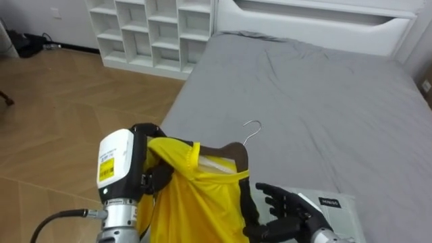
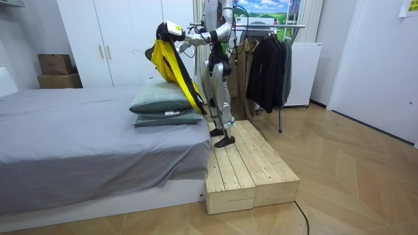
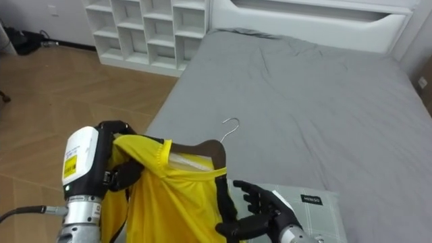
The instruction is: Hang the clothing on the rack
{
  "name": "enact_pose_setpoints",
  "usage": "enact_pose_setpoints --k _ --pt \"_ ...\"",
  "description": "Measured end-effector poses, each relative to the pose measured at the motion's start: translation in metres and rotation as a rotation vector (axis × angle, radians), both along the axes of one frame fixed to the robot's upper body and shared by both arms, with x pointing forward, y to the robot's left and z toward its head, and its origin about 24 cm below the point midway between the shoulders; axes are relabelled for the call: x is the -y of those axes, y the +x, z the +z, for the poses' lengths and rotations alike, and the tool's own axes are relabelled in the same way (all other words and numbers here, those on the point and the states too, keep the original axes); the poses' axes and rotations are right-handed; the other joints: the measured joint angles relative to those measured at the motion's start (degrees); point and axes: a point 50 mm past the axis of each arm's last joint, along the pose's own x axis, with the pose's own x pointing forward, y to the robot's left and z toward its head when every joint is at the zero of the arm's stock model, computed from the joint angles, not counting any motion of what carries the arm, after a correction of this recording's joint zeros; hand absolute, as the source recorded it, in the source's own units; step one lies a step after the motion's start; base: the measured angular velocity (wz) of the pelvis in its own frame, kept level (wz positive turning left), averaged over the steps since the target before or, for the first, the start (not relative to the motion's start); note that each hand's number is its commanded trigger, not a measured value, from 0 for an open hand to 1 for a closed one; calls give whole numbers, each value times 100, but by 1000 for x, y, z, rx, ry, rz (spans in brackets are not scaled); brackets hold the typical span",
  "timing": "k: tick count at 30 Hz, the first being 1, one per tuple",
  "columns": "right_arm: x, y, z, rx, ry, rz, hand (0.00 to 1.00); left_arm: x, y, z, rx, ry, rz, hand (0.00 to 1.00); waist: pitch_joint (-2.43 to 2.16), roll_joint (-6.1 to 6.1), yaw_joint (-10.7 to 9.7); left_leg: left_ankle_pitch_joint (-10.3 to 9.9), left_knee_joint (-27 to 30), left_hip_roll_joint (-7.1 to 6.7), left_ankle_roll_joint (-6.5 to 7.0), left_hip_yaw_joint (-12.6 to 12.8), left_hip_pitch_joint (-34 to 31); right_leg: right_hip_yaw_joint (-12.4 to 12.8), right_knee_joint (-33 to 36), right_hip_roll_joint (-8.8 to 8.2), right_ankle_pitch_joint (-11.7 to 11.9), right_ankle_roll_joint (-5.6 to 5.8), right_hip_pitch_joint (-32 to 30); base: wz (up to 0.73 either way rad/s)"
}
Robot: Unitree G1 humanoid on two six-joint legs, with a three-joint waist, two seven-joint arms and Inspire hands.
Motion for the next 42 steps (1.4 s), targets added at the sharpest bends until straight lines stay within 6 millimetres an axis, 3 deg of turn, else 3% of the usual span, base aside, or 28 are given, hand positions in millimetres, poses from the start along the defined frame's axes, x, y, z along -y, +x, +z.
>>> enact_pose_setpoints --k 7,14,25,31,38,42 --pt "3 -3 -4 -22 -4 -9 0 6 1 5 28 -23 -22 100 7 -7 0 0 8 0 0 -4 -24 4 0 0 -1 1 -11 0" --pt "4 -3 -4 -20 22 -48 0 14 -1 35 178 -52 -68 100 10 36 -28 0 24 -3 0 -36 -22 -101 2 -14 0 1 42 3" --pt "6 -3 -4 1 38 -86 0 17 -2 39 214 3 -100 100 -11 127 -75 -1 47 -5 0 -60 61 -123 2 -11 0 1 156 1" --pt "14 -13 -16 -64 20 -114 0 25 -4 38 208 19 -151 100 -23 148 -77 -1 64 -7 0 -64 61 -118 7 -16 0 1 161 0" --pt "20 -16 -18 -81 58 -165 0 36 -10 53 254 53 -258 100 -63 257 -88 -1 61 -6 0 -55 73 -93 8 -16 -1 1 162 0" --pt "20 -16 -18 -80 75 -176 0 41 -13 57 274 54 -297 100 -60 267 -95 -1 65 -6 -1 -56 71 -89 5 -12 -1 1 161 0"
